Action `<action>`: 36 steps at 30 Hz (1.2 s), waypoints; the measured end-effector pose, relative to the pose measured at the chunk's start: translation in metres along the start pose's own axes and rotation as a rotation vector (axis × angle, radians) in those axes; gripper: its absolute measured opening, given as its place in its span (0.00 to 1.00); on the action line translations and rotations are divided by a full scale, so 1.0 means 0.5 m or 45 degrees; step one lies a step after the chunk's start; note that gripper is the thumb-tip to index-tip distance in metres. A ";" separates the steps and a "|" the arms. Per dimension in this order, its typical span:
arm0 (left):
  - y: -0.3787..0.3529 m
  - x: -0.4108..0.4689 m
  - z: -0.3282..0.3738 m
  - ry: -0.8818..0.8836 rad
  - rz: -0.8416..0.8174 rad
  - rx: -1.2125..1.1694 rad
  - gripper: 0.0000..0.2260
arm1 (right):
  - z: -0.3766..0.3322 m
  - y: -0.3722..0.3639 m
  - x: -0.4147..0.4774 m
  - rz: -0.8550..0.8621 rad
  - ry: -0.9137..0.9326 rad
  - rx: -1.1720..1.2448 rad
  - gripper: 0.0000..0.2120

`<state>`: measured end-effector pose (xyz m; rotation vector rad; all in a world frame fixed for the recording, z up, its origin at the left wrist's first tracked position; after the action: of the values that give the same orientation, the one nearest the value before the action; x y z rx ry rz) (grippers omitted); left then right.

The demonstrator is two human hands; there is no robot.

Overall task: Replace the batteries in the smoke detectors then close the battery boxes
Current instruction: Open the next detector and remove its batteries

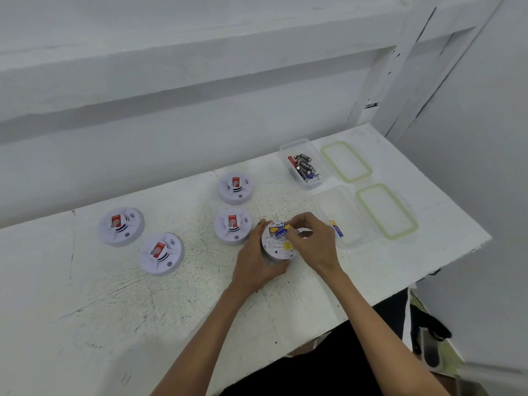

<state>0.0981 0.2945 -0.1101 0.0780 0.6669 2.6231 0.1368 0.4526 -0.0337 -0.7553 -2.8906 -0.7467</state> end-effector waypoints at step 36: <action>0.025 -0.012 0.046 -0.053 -0.004 0.007 0.44 | -0.014 0.073 0.101 -0.288 0.433 -0.739 0.08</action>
<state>0.1019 0.2921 -0.0836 0.1325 0.6596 2.6090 0.1095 0.4994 -0.0028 -0.2810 -2.4781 -1.6015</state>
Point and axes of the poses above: each hand's wrist, its own x-axis towards the middle knuckle, its own y-axis out of the back of the hand, z = x × y, the point moved 5 cm from there along x, towards the middle knuckle, and after that the axes turned 4 degrees about y, right-handed, at the moved point
